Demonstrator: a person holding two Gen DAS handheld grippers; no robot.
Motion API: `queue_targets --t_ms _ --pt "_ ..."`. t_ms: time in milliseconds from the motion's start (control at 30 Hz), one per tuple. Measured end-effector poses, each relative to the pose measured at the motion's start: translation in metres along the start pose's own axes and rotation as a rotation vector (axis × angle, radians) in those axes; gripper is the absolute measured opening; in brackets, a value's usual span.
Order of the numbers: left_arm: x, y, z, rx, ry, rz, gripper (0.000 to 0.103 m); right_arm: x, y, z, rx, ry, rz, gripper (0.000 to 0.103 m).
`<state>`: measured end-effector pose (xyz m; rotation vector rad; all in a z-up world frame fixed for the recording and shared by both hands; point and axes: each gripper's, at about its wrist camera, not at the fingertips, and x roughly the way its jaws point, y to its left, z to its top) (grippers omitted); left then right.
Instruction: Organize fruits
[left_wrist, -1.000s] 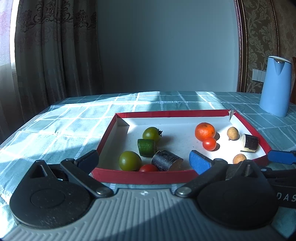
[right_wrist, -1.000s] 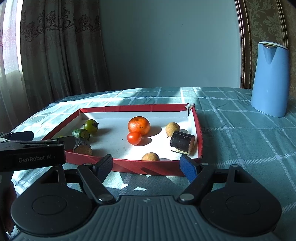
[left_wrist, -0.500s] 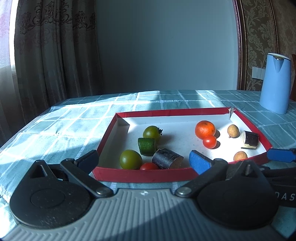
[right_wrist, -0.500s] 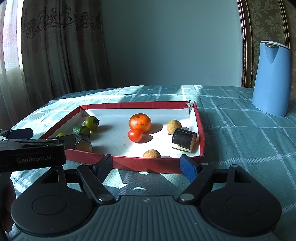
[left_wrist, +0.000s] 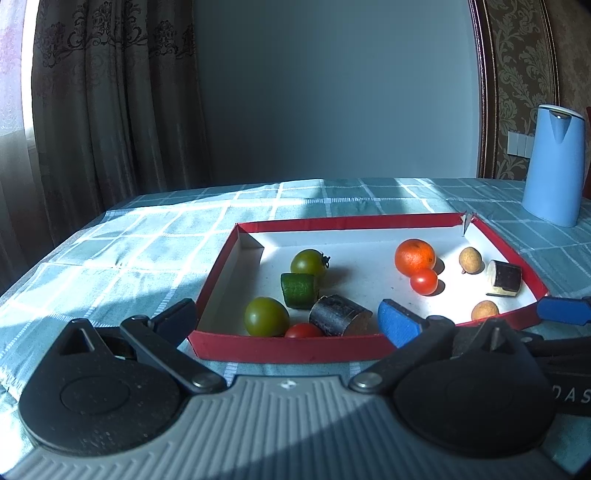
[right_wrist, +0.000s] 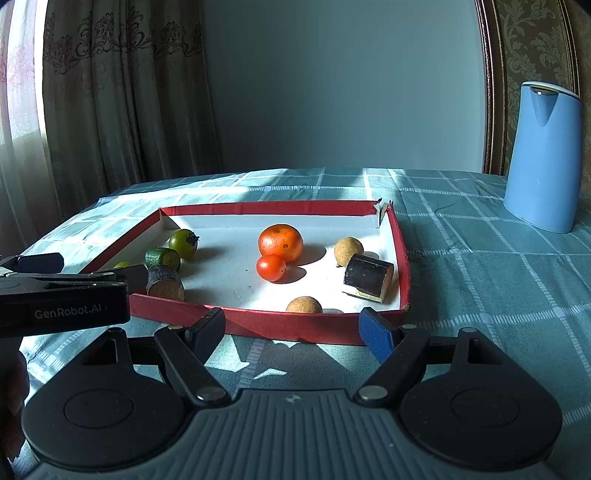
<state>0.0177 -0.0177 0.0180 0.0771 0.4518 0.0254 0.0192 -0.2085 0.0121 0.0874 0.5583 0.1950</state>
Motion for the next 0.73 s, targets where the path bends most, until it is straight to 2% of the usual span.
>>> queue_targets --t_ms 567,733 --pt "-0.006 -0.001 -0.006 0.022 -0.019 0.008 0.103 0.001 0.004 -0.002 -0.019 0.008 0.005 0.08" --pt "-0.011 0.002 -0.011 0.019 -0.011 -0.01 0.103 0.0 0.005 -0.003 -0.025 0.01 0.007 0.08"
